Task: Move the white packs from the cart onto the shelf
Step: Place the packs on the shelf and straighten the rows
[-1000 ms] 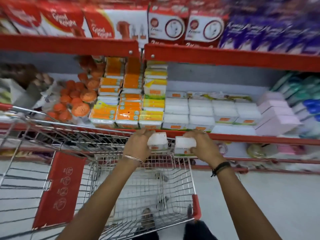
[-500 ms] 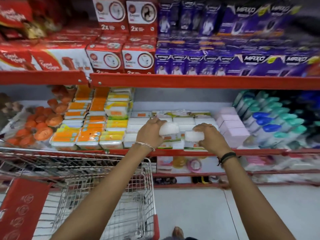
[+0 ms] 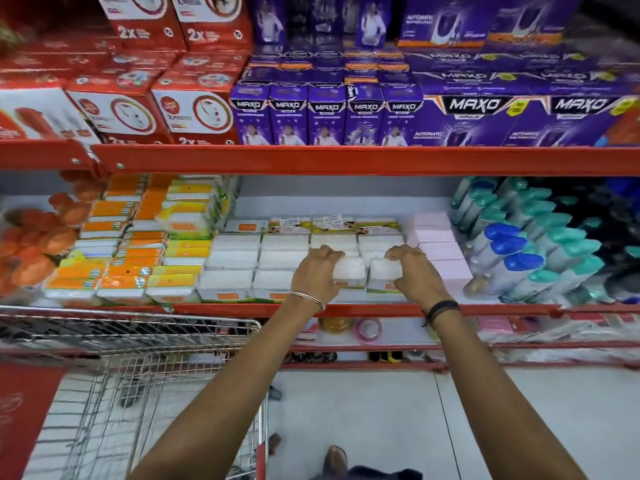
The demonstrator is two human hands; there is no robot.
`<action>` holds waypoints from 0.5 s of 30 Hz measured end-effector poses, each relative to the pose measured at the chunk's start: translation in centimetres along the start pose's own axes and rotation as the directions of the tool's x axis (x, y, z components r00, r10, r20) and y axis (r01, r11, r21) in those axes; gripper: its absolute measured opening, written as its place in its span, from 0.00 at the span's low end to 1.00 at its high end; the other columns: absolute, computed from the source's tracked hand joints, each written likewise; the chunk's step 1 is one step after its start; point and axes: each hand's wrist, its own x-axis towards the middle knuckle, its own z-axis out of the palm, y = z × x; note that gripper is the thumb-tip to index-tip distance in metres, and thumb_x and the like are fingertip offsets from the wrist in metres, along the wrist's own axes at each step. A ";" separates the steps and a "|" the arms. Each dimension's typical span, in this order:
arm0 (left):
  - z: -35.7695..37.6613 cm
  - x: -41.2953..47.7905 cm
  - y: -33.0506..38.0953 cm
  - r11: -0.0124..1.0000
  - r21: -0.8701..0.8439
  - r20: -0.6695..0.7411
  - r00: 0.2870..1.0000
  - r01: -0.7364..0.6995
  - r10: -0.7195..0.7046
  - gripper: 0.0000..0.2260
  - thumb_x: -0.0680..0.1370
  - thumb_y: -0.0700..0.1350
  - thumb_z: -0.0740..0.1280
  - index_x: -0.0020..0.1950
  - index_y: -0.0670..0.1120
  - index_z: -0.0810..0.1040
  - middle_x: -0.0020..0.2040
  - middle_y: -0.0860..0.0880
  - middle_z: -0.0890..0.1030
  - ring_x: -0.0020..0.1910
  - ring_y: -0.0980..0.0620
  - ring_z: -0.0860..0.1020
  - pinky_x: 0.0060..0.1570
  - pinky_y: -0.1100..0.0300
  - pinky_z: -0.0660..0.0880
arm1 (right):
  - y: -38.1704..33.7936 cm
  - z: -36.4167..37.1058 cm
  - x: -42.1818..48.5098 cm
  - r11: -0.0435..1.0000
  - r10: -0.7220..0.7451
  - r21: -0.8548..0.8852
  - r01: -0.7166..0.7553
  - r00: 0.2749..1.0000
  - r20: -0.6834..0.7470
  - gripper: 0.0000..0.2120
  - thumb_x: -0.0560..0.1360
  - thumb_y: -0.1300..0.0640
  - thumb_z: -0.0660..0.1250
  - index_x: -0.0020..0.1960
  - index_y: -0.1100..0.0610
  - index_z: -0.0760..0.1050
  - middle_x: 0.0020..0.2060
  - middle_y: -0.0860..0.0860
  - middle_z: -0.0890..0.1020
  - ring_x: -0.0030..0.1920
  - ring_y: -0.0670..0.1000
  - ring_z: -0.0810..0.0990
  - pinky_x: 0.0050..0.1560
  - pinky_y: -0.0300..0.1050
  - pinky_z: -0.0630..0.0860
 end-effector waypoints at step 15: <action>5.7 0.8 -1.7 1.000 0.000 -0.002 1.000 0.026 -0.026 0.27 0.69 0.25 0.60 0.67 0.39 0.68 0.63 0.38 0.67 0.64 0.40 0.65 0.63 0.51 0.72 | 2.1 4.8 1.0 0.998 -0.016 -0.055 0.015 1.000 -0.024 0.28 0.65 0.76 0.65 0.63 0.58 0.73 0.60 0.55 0.74 0.61 0.57 0.74 0.62 0.51 0.75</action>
